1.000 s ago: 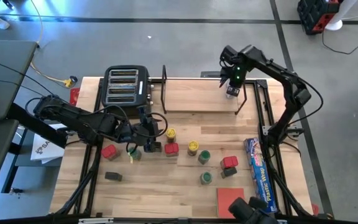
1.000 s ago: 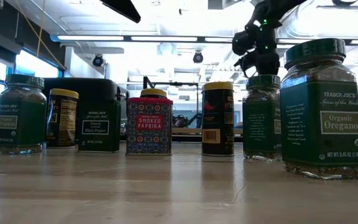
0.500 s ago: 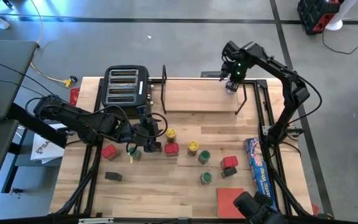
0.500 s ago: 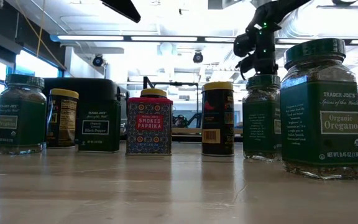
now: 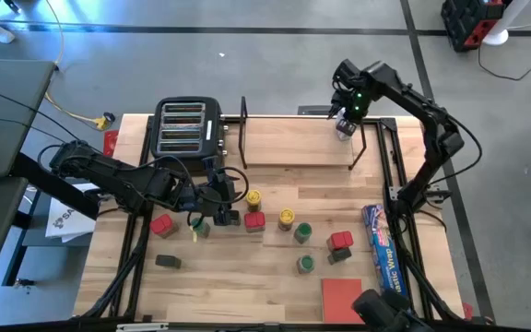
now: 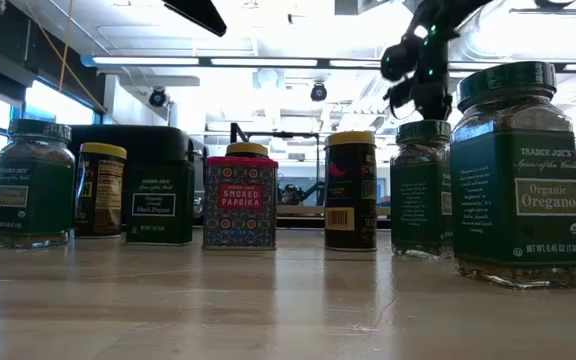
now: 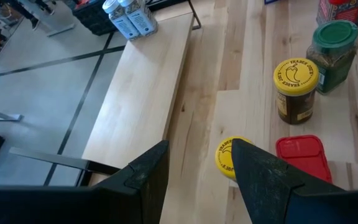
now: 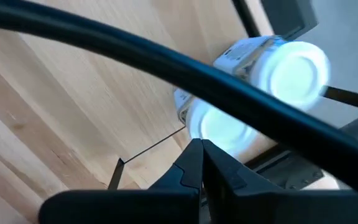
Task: Shelf spices
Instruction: Put the white seasoning bottle on the shelf aligned with the other white seasoning bottle, then put the bottom right red seasoning can on the shelf
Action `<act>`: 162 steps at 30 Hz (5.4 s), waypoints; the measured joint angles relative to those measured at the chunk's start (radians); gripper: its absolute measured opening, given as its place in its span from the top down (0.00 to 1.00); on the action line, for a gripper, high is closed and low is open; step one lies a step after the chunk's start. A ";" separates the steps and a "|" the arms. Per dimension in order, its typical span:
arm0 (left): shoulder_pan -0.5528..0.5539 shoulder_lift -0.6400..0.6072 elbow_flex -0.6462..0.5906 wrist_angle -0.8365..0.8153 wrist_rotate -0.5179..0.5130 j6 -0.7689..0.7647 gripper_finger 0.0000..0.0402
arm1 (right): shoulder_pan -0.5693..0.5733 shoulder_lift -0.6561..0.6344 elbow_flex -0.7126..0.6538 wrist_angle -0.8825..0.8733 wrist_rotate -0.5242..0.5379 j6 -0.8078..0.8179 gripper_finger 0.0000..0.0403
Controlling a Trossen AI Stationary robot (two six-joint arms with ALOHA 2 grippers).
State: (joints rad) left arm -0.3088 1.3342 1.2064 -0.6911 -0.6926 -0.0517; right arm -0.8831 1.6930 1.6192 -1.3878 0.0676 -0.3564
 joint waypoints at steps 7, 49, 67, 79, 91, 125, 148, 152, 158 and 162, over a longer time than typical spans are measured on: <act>-0.006 -0.001 0.000 -0.001 0.001 -0.031 0.58 | 0.055 -0.132 0.001 0.099 -0.075 -0.021 1.00; 0.134 -0.363 -0.573 0.553 0.220 -0.130 0.58 | 1.092 -0.481 -0.635 0.494 -0.242 0.505 0.50; 0.165 -0.363 -0.573 0.601 0.248 -0.067 0.58 | 1.343 -0.321 -0.635 0.362 -0.118 0.541 0.36; 0.165 -0.362 -0.573 0.599 0.249 -0.067 0.58 | 1.318 -0.231 -0.632 0.376 -0.011 0.597 0.36; 0.165 -0.362 -0.572 0.581 0.249 -0.070 0.58 | 1.125 -0.227 -0.636 0.404 0.053 0.585 0.36; 0.164 -0.362 -0.572 0.576 0.249 -0.076 0.58 | 0.569 -0.162 -0.154 0.241 0.106 -0.046 0.50; 0.164 -0.362 -0.572 0.592 0.257 -0.095 0.58 | 0.082 0.224 0.036 0.294 -0.018 -0.378 0.50; 0.164 -0.362 -0.572 0.592 0.257 -0.095 0.58 | 0.067 0.224 0.036 0.292 -0.012 -0.377 0.50; 0.164 -0.362 -0.572 0.592 0.271 -0.101 0.58 | 0.064 0.224 0.036 0.302 0.034 -0.350 0.32; 0.164 -0.362 -0.572 0.592 0.275 -0.102 0.58 | 0.064 0.224 0.036 0.300 0.034 -0.348 0.29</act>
State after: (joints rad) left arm -0.1448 0.9722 0.6346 -0.0994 -0.4179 -0.1537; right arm -0.8188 1.9167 1.6554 -1.0874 0.1013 -0.7044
